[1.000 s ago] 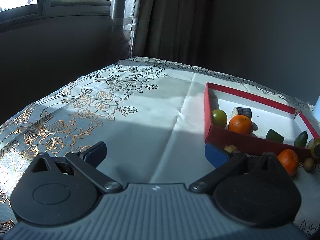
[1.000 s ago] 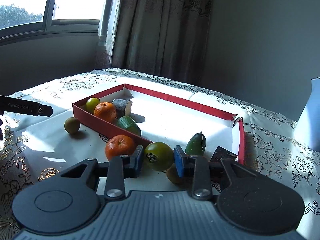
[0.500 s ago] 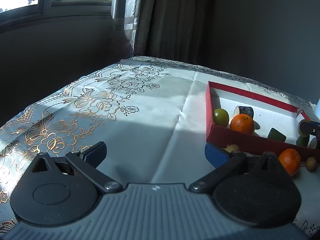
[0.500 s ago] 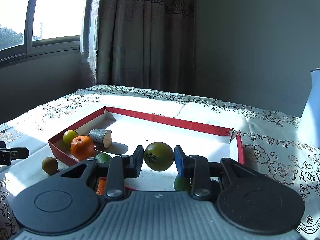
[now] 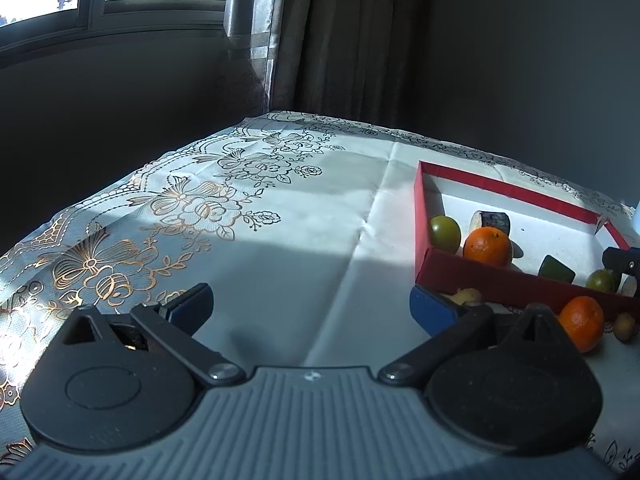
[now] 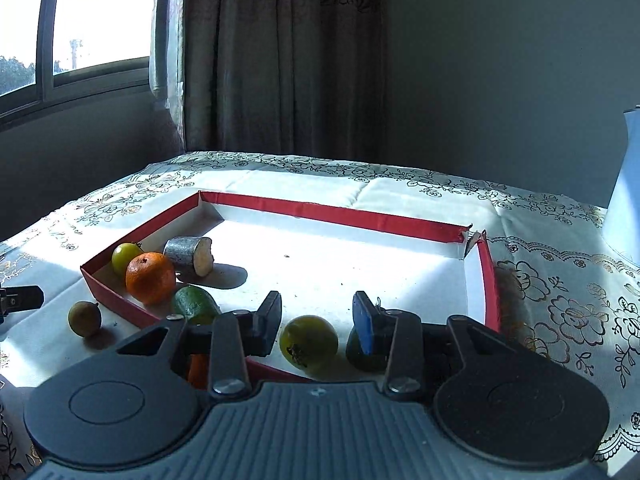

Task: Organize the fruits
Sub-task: 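Carry the yellow-green fruit into the red tray and open the right gripper, then withdraw the open right gripper from the tray, then move the left gripper to the brown kiwi and grasp it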

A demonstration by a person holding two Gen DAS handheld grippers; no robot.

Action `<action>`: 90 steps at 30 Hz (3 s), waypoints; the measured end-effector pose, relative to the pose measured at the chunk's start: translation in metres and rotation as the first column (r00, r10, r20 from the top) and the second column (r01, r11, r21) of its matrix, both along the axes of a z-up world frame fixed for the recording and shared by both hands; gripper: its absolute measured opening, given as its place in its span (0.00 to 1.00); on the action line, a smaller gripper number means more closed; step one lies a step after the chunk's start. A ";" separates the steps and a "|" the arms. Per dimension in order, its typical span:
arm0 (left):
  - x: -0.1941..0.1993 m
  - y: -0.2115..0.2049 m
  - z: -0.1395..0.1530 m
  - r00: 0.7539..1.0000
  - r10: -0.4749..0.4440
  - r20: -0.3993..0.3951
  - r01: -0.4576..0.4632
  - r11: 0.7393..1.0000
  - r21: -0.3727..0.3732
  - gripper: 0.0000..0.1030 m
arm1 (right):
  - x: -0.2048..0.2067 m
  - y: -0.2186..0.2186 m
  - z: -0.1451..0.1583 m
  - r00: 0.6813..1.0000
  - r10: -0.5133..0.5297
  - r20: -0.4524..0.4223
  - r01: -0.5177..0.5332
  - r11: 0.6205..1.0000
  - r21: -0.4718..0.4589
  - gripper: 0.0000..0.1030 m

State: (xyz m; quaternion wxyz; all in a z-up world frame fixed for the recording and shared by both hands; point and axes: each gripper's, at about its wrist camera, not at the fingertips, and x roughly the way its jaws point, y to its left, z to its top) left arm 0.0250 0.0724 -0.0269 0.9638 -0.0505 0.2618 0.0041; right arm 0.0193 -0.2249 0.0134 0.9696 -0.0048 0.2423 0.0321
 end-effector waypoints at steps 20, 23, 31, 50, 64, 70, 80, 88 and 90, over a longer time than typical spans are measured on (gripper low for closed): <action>0.000 -0.008 0.001 1.000 0.012 0.001 -0.012 0.998 0.059 1.00 | -0.107 -0.093 -0.015 0.978 -0.209 -0.028 0.211 0.967 0.145 0.78; -0.002 -0.012 0.002 1.000 0.014 0.011 -0.015 0.996 0.086 1.00 | -0.106 -0.101 -0.018 0.977 -0.209 -0.047 0.214 0.958 0.193 0.78; -0.012 -0.042 0.006 0.994 -0.103 0.037 0.095 0.980 0.174 1.00 | -0.106 -0.116 -0.023 0.974 -0.214 -0.074 0.226 0.929 0.294 0.78; 0.015 -0.087 0.000 0.977 -0.206 -0.048 0.212 0.956 0.202 0.98 | -0.104 -0.118 -0.025 0.973 -0.209 -0.094 0.228 0.923 0.311 0.78; 0.029 -0.081 -0.007 0.968 -0.211 -0.138 0.230 0.963 0.139 0.88 | -0.103 -0.119 -0.026 0.973 -0.209 -0.098 0.229 0.921 0.315 0.78; 0.030 -0.080 -0.008 0.967 -0.214 -0.141 0.232 0.965 0.124 0.87 | -0.103 -0.119 -0.027 0.972 -0.212 -0.099 0.233 0.919 0.318 0.78; 0.029 -0.079 -0.007 0.963 -0.233 -0.133 0.247 0.963 0.107 0.81 | -0.103 -0.120 -0.027 0.971 -0.214 -0.102 0.236 0.917 0.322 0.78; 0.026 -0.081 -0.007 0.960 -0.255 -0.120 0.268 0.957 0.114 0.70 | -0.103 -0.120 -0.027 0.972 -0.214 -0.102 0.235 0.917 0.322 0.78; 0.025 -0.083 -0.007 0.960 -0.256 -0.117 0.270 0.955 0.122 0.69 | -0.103 -0.120 -0.027 0.972 -0.214 -0.102 0.235 0.917 0.322 0.78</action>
